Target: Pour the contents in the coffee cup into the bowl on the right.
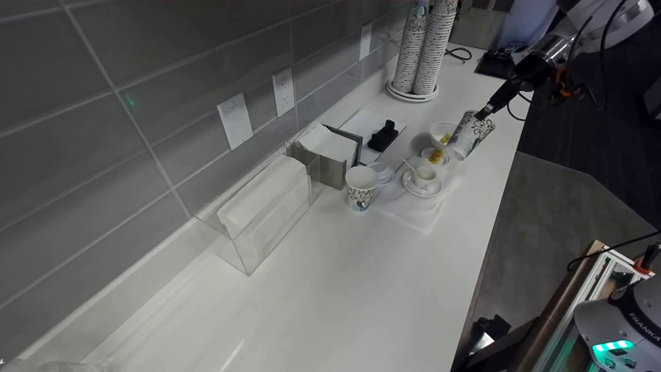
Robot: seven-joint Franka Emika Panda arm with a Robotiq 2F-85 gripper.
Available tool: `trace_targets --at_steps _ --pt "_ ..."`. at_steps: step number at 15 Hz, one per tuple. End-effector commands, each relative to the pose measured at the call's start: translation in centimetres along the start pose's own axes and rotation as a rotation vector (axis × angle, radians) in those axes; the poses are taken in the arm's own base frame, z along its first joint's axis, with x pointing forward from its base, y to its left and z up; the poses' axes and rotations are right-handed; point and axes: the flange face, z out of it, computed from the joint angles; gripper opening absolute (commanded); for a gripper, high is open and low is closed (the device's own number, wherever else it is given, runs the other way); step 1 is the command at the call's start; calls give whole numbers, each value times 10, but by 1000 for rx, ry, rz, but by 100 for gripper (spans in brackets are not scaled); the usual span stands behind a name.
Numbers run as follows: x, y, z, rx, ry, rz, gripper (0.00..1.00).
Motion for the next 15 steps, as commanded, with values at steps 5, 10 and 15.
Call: trace_targets --at_steps 5,10,15 --pt "3 20 -16 34 26 21 1" --pt "-3 66 -40 82 80 75 1" --pt "8 106 -36 244 140 106 1"
